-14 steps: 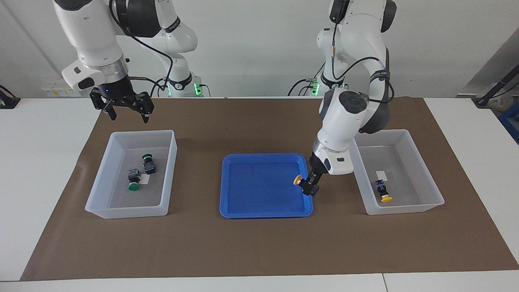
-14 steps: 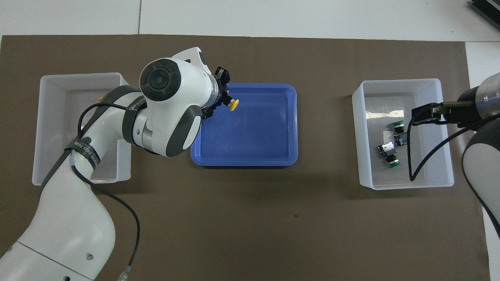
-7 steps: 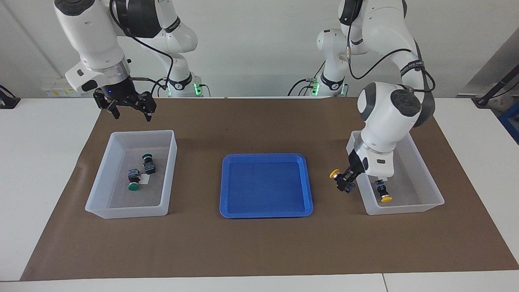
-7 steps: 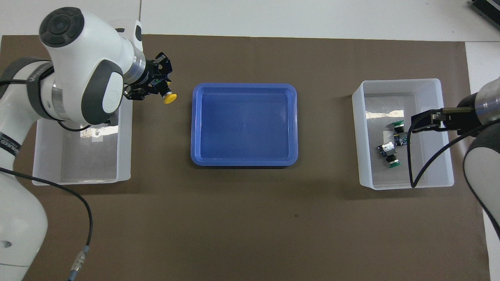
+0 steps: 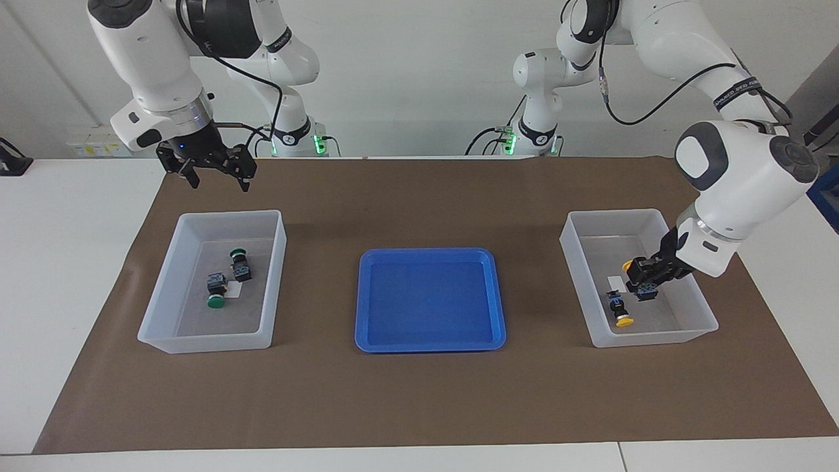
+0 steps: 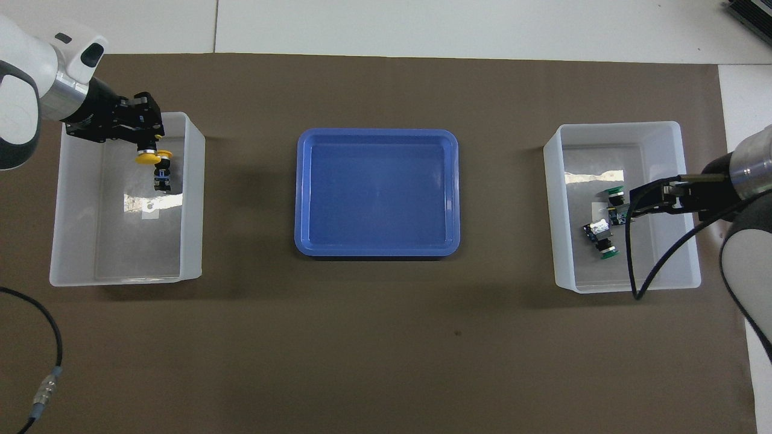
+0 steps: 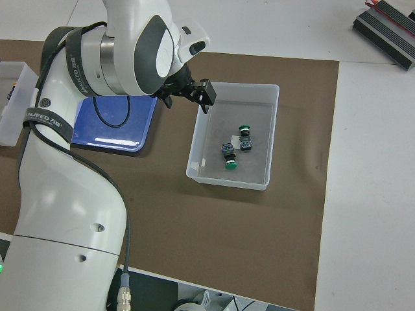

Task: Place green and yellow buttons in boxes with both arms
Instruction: 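Lower the yellow button into the box and open the left gripper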

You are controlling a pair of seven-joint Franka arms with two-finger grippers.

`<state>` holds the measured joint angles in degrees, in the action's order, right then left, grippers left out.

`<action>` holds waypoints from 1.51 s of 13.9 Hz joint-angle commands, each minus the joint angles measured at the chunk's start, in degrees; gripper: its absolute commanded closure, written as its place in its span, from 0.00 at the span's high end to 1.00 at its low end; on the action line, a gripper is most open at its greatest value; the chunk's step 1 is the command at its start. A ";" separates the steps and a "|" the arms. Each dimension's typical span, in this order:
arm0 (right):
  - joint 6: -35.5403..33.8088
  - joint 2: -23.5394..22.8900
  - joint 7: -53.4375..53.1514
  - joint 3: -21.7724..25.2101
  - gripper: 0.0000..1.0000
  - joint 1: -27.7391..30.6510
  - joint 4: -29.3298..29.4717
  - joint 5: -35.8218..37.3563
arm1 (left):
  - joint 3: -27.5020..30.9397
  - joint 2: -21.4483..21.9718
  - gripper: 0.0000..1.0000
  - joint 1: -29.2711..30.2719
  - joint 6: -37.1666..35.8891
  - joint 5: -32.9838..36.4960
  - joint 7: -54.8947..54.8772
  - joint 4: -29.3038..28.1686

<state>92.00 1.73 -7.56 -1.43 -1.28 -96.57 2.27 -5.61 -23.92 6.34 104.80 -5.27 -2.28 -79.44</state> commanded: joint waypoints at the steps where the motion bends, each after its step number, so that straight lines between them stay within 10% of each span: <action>1: 0.55 1.44 -0.79 0.20 1.00 0.66 -1.61 -1.75 | -0.11 3.17 0.00 2.45 2.84 -0.27 -7.28 -5.88; 6: 0.55 1.44 -0.36 0.29 1.00 0.93 -1.52 -1.75 | 0.16 9.06 0.00 5.18 19.54 -0.27 -14.33 -23.63; 17: 0.55 1.44 -0.18 0.20 1.00 0.93 -1.61 -1.75 | 0.16 5.64 0.00 6.23 39.07 -0.35 -12.85 -34.38; 21: 0.55 1.44 -0.18 0.20 1.00 0.93 -1.61 -1.75 | 0.07 5.55 0.68 5.09 36.97 -0.27 -12.05 -32.81</action>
<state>92.02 1.74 -7.57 -0.95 -1.05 -96.57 2.26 -5.83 -18.85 12.23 142.35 -5.27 -15.01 -112.82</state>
